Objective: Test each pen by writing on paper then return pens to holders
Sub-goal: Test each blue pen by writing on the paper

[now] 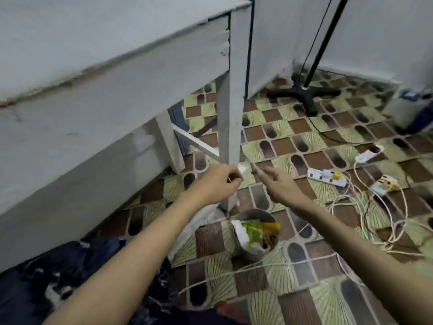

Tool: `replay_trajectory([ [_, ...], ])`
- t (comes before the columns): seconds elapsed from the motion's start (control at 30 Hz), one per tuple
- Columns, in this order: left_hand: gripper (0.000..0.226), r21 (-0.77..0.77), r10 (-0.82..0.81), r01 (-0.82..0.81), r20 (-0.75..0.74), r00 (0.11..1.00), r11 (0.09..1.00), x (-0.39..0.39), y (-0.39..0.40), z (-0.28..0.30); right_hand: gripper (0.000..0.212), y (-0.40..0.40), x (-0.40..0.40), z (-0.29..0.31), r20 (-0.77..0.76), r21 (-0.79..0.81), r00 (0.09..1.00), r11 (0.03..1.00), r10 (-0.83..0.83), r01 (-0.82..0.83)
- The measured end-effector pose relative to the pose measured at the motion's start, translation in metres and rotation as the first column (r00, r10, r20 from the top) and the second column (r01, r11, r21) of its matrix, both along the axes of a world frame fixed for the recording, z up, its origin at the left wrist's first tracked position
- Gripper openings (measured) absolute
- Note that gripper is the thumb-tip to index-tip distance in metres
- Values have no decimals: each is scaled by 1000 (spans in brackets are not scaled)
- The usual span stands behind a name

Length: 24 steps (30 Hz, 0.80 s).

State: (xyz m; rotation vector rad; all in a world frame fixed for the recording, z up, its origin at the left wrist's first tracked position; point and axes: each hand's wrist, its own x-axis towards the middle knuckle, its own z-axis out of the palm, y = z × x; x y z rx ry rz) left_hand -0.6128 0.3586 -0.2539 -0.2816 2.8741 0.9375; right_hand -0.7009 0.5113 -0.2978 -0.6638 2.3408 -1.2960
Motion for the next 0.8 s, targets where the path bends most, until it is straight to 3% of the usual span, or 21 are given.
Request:
replay_trajectory([
  [0.13,19,42,32,-41,196,980,998,-9,14,-69,29,33,3,-113,152,383,988,921,14,-72],
  [0.3,19,93,16,-50,328,944,994,-5,26,-130,26,54,14,-193,153,573,983,820,-102,-4],
  [0.57,21,105,75,-130,413,907,986,14,19,-178,2,38,5,-247,173,606,976,795,-132,0],
  [0.67,20,124,97,-169,446,890,978,18,15,-185,20,33,3,-252,177,602,977,798,-118,-13],
  [0.8,21,118,102,-167,425,900,979,14,10,-176,20,25,-3,-236,67,497,982,859,-179,123],
])
